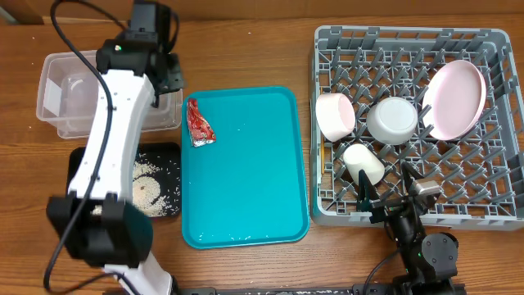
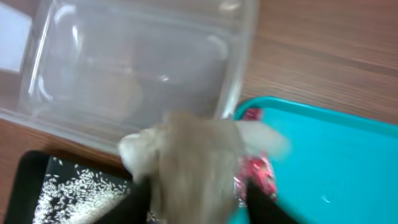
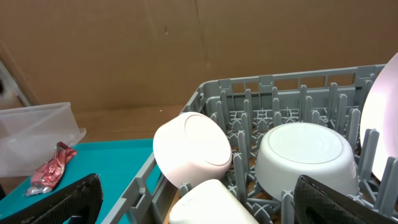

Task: Sort waste into correct bins and load items into the dishwasher
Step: 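Carry the tissue left and drop it into the clear plastic bin, then reach the left gripper to the red wrapper and grasp it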

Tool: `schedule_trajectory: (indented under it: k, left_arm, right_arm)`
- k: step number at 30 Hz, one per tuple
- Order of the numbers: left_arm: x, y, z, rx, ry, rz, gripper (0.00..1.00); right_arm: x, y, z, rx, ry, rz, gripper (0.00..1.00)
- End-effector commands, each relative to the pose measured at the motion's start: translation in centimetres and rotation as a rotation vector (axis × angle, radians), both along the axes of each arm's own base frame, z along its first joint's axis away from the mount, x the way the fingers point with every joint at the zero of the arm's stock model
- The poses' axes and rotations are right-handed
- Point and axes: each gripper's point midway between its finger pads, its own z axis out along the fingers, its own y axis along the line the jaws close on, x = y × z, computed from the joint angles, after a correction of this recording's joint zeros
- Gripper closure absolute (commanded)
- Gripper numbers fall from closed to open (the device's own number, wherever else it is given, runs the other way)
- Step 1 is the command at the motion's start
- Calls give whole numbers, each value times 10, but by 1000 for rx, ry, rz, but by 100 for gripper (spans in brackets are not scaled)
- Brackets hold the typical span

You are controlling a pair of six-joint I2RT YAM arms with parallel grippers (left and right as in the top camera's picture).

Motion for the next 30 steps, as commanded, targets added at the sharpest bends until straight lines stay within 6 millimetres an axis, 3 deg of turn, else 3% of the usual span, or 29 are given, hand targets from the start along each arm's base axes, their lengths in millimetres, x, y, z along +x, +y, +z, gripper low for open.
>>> schedule_trajectory:
  k: [1, 3, 4, 7, 10, 14, 21, 25, 30]
  left_arm:
    - [1, 13, -26, -49, 57, 20, 25]
    - [-2, 13, -18, -88, 58, 19, 3]
    - [-5, 13, -12, -97, 56, 19, 0]
    - [-13, 11, 11, -107, 47, 14, 0]
    - [-32, -16, 31, -208, 65, -46, 0]
    - [-53, -42, 29, -236, 138, -103, 0]
    - [-68, -71, -30, -198, 247, -105, 0]
    - [-68, -71, -76, -210, 252, -66, 0]
    - [-67, -69, -115, -195, 228, -77, 0]
  right_arm:
    - [0, -2, -2, -3, -2, -8, 0]
    - [0, -2, -2, -3, -2, -8, 0]
    - [0, -2, -2, -3, -2, -8, 0]
    - [0, -2, -2, -4, -2, -8, 0]
    - [0, -2, -2, -4, -2, -8, 0]
    - [0, -2, -2, -4, -2, -8, 0]
    - [0, -2, -2, -3, -2, -8, 0]
    - [0, -2, -2, -3, -2, -8, 0]
    - [0, -2, -2, -3, -2, -8, 0]
